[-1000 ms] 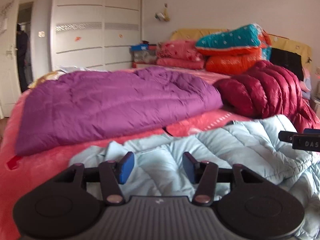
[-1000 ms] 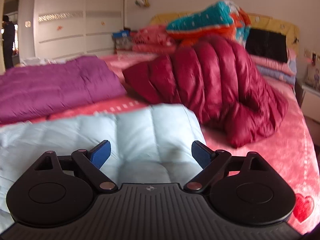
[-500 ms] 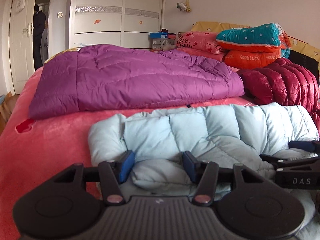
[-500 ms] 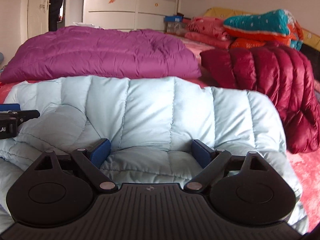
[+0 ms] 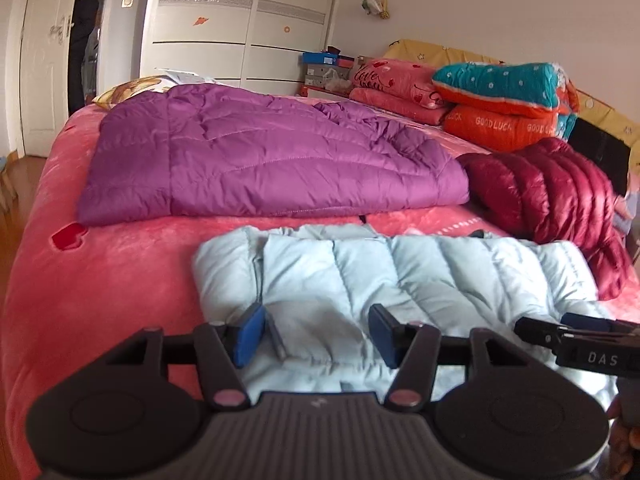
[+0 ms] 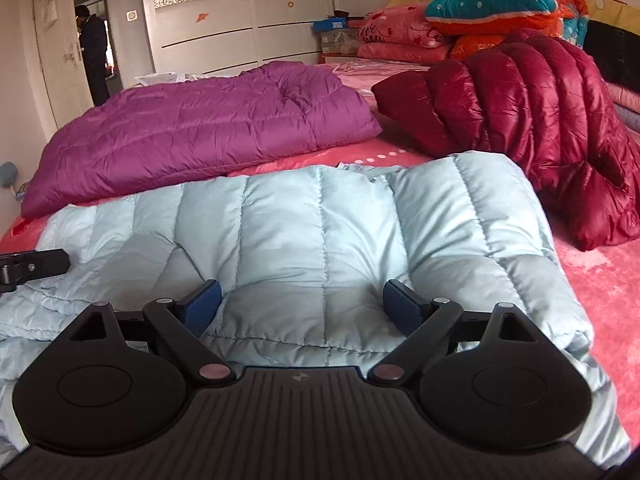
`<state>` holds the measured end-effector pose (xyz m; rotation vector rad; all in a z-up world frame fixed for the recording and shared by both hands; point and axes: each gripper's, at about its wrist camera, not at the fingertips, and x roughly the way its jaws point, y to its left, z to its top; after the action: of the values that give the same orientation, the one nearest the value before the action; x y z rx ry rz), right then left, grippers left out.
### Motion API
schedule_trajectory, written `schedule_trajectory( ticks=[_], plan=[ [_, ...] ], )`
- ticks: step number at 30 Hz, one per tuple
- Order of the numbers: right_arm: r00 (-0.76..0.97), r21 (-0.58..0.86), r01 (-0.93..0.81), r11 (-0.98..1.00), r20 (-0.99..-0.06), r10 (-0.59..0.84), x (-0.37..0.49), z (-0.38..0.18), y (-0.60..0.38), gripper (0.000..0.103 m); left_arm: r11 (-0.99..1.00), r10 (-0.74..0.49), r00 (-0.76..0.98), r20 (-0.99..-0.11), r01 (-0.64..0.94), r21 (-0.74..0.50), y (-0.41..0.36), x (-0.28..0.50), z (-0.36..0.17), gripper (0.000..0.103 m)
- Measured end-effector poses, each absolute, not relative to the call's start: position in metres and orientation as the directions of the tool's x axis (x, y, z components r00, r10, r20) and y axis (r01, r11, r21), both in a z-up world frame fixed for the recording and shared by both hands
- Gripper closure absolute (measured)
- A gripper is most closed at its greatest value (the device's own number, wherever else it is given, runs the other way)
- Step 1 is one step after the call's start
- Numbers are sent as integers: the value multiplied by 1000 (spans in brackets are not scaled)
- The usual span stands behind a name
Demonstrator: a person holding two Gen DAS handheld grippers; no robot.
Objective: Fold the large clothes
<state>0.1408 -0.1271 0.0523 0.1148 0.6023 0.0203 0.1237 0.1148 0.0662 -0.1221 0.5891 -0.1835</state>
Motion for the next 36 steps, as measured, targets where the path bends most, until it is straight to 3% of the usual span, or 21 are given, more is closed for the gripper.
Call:
schedule_trajectory(
  ticks=[20, 36],
  plan=[
    [717, -10, 21, 1000, -697, -22, -14, 42, -116, 0, 973, -227, 717, -659, 151, -172, 149, -42, 66, 44],
    [587, 111, -48, 993, -801, 118, -113, 50, -143, 0, 967, -254, 647, -719, 177, -182, 145, -99, 43, 44]
  ],
)
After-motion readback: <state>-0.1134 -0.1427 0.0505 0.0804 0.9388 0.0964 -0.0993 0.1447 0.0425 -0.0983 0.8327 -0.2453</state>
